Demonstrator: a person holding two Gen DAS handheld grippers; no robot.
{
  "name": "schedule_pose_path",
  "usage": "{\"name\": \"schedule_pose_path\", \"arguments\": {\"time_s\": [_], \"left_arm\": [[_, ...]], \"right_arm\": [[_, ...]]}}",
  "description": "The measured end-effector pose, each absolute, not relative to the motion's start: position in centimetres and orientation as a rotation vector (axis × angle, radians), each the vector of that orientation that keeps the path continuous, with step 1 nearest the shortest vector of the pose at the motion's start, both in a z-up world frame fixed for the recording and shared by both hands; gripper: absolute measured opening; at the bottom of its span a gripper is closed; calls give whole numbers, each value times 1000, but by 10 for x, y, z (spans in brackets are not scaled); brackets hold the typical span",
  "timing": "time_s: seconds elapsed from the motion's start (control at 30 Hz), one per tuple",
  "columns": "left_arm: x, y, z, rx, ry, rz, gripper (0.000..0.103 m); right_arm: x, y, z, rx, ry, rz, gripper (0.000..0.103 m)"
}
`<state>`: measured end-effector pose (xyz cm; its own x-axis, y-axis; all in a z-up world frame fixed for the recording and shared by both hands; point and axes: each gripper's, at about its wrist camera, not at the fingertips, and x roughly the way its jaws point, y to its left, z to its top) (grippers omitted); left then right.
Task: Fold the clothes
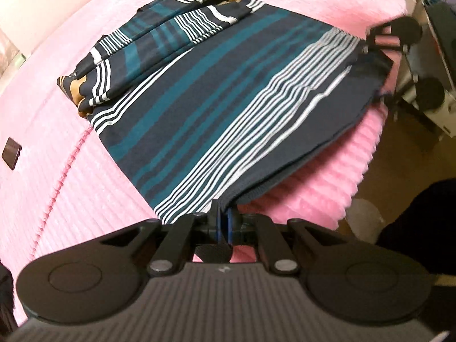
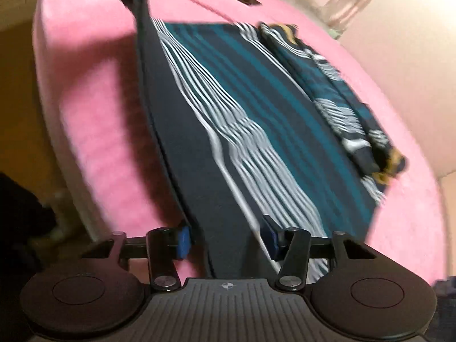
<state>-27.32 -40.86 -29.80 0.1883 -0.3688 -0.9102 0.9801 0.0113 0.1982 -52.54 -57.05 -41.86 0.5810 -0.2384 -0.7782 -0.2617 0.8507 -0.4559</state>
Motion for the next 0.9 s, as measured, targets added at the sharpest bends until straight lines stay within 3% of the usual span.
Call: {"name": "schedule_pose_path", "arguments": {"time_s": [0.03,0.07,0.13,0.2,0.57,0.9], "left_arm": [[-274,-407,-299,1042,772,-1238,4],[-275,-406,-301,1055,764,-1240,3],[-278,-404,-305,1081,747,-1245,3],[-281,-404,-309,1122,725,-1254,3],[-327,-362,-276,1309,551,-1434,0],[-392,-298,-234,1230,805,-1535,0]], "right_arm": [[-531,-577,-419,-606,978,-1,39],[-537,-585,-420,-630,990,-14,24],[-546,-604,-424,-665,1020,-23,19],[-549,-622,-426,-673,1053,-7,1],[-568,-629,-347,-675,1097,175,1],[-644,-595,-291,-579,1262,363,1]]}}
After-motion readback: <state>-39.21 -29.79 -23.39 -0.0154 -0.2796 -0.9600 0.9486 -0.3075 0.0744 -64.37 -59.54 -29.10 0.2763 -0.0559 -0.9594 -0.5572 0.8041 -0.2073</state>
